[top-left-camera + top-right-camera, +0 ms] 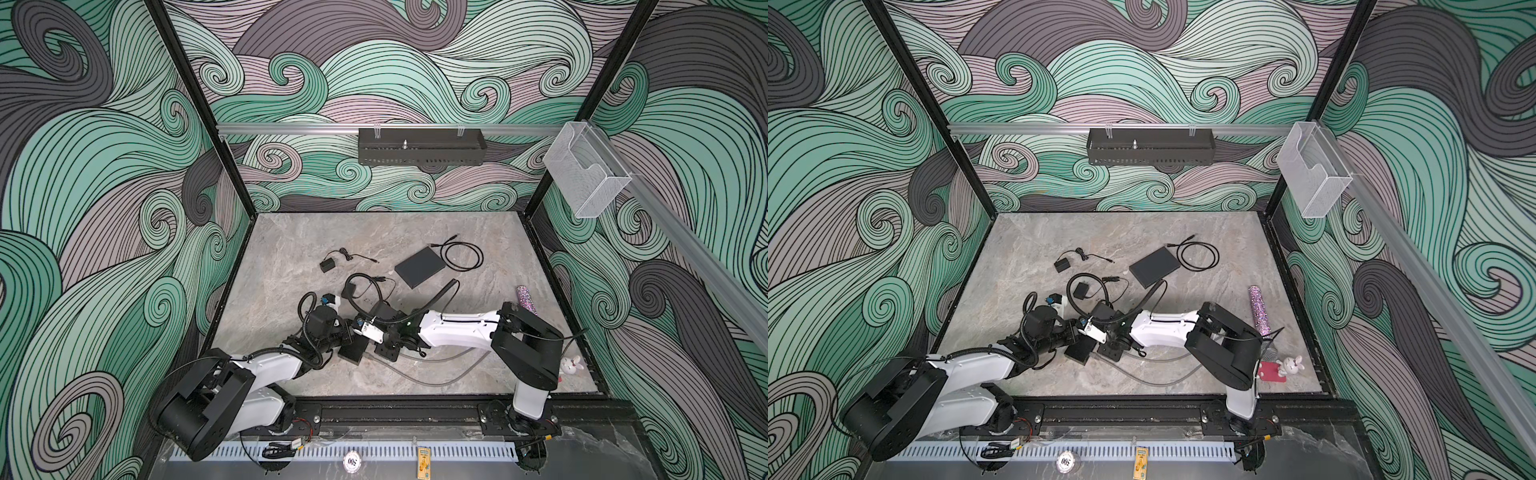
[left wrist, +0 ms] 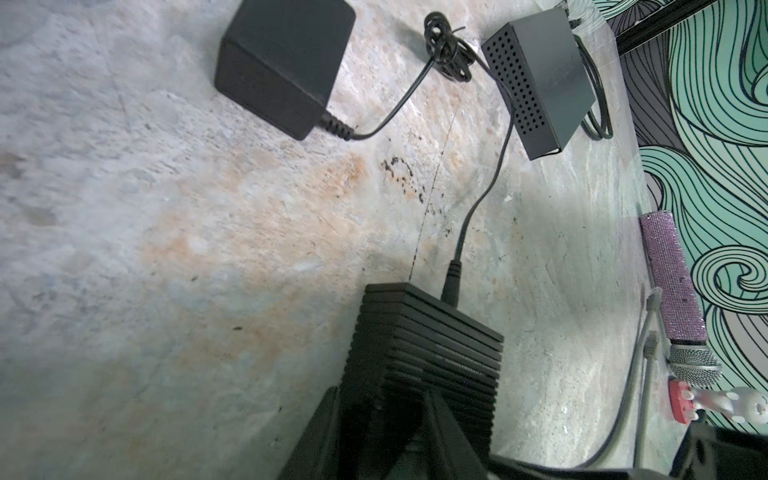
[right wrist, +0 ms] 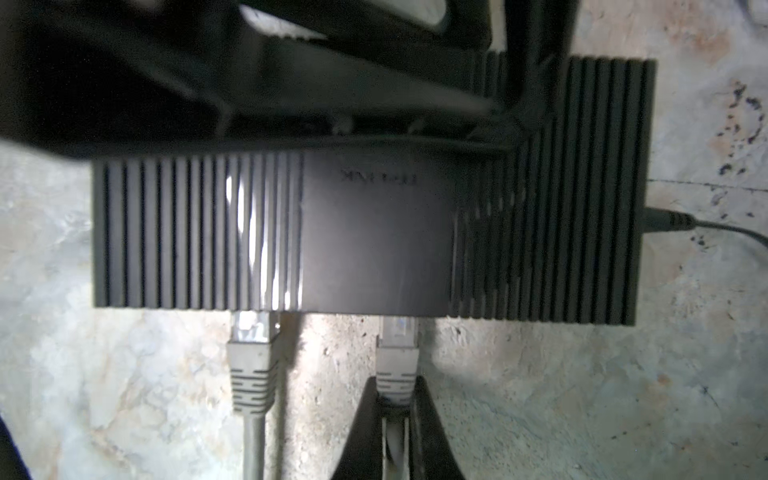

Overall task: Insert the plug into the switch port
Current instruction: 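Keep pressing the plug into the port while the left gripper holds the box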

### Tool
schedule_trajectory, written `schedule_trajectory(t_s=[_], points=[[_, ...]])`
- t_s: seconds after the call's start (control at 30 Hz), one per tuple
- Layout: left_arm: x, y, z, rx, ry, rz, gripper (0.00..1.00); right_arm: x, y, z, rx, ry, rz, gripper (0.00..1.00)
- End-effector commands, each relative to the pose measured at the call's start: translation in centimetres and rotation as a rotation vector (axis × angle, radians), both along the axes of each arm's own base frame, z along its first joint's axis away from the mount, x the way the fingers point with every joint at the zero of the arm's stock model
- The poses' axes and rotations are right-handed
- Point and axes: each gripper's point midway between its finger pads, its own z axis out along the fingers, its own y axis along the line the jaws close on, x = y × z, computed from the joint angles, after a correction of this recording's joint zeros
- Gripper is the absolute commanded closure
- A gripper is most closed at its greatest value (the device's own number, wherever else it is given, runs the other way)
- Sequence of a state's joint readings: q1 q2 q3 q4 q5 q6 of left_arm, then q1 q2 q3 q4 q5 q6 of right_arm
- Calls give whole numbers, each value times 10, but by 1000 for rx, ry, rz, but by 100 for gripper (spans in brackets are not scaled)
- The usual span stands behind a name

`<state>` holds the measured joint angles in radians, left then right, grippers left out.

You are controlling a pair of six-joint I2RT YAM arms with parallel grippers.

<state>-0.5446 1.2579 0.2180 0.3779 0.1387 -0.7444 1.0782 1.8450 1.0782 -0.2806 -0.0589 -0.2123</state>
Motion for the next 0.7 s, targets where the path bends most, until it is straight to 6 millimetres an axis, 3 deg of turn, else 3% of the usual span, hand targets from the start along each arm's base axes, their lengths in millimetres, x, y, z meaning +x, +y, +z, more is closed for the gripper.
schedule_trajectory(t_s=[0.0, 0.17, 0.23, 0.5, 0.67], points=[[-93, -8, -52, 19, 363, -219, 68, 29, 99, 113, 495, -264, 182, 100], [-93, -11, -50, 12, 353, -236, 68, 73, 82, 103, 411, -309, 77, 100], [-94, -11, -49, 11, 353, -236, 68, 81, 81, 107, 413, -297, 42, 100], [-94, -10, -49, 17, 350, -232, 69, 44, 109, 123, 478, -279, 120, 100], [-94, -10, -49, 17, 349, -233, 69, 110, 73, 113, 372, -302, -184, 100]])
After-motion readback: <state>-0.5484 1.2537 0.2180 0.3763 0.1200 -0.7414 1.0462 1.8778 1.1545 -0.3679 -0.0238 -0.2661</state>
